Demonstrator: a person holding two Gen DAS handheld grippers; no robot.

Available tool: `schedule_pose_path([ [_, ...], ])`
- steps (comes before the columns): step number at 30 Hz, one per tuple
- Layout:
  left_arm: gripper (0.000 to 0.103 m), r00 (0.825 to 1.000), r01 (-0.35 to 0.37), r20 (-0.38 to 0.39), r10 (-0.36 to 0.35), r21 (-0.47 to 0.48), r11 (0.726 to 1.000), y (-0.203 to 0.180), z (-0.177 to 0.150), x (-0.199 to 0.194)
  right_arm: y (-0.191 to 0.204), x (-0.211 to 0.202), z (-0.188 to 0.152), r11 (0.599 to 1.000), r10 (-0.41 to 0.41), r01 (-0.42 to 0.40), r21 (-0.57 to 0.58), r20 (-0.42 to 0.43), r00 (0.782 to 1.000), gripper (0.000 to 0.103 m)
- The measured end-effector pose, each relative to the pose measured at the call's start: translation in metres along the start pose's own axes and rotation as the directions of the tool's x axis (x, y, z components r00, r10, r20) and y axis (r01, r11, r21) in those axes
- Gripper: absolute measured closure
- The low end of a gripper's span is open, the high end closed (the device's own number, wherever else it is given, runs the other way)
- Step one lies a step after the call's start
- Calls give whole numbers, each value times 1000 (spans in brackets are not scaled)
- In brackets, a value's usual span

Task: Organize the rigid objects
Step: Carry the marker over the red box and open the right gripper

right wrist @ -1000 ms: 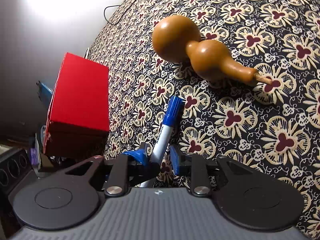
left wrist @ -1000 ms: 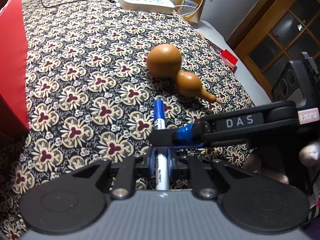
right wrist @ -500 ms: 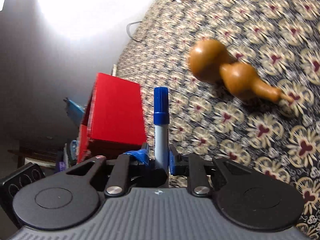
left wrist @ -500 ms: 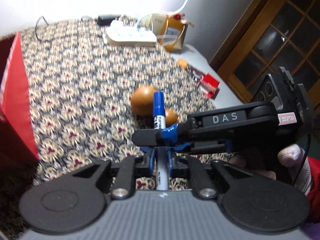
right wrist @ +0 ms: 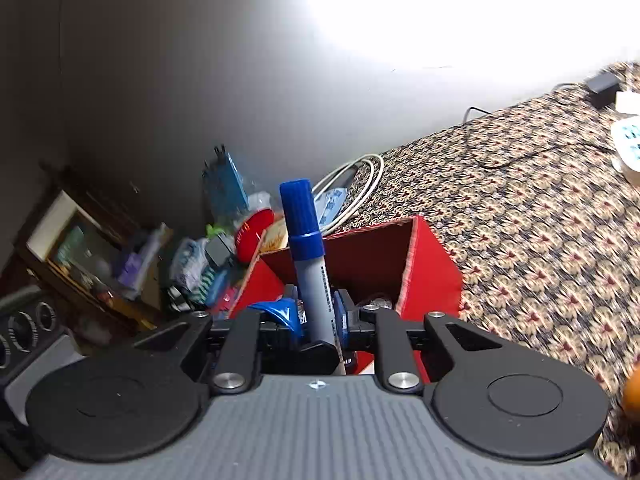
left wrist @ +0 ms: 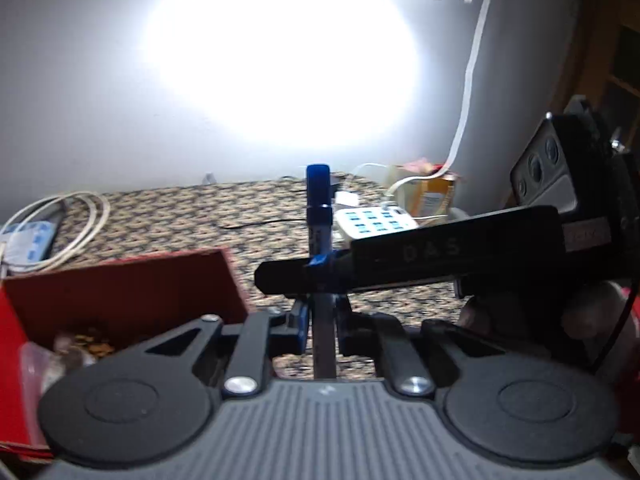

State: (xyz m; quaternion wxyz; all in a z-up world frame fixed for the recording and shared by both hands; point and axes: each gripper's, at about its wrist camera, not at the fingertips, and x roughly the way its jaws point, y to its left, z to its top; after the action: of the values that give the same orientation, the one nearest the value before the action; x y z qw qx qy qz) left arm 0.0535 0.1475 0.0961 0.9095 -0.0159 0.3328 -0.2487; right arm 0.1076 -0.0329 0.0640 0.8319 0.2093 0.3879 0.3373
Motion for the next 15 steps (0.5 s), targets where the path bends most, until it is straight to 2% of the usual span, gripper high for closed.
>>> schedule_pose_path([
  [3, 95, 998, -53, -44, 51, -42, 998, 30, -2, 9, 8, 46, 2, 999, -42, 40, -28, -69, 997, 102],
  [8, 95, 990, -87, -126, 71, -128, 988, 77, -17, 28, 12, 106, -8, 991, -125, 117, -59, -168, 978, 103],
  [14, 95, 967, -131, -238, 94, -145, 981, 102, -43, 57, 5, 144, -25, 980, -198, 190, -57, -254, 947, 102],
  [15, 95, 960, -166, -248, 130, -132, 977, 104, -46, 60, 4, 146, -26, 979, -204, 196, -55, -250, 947, 103],
])
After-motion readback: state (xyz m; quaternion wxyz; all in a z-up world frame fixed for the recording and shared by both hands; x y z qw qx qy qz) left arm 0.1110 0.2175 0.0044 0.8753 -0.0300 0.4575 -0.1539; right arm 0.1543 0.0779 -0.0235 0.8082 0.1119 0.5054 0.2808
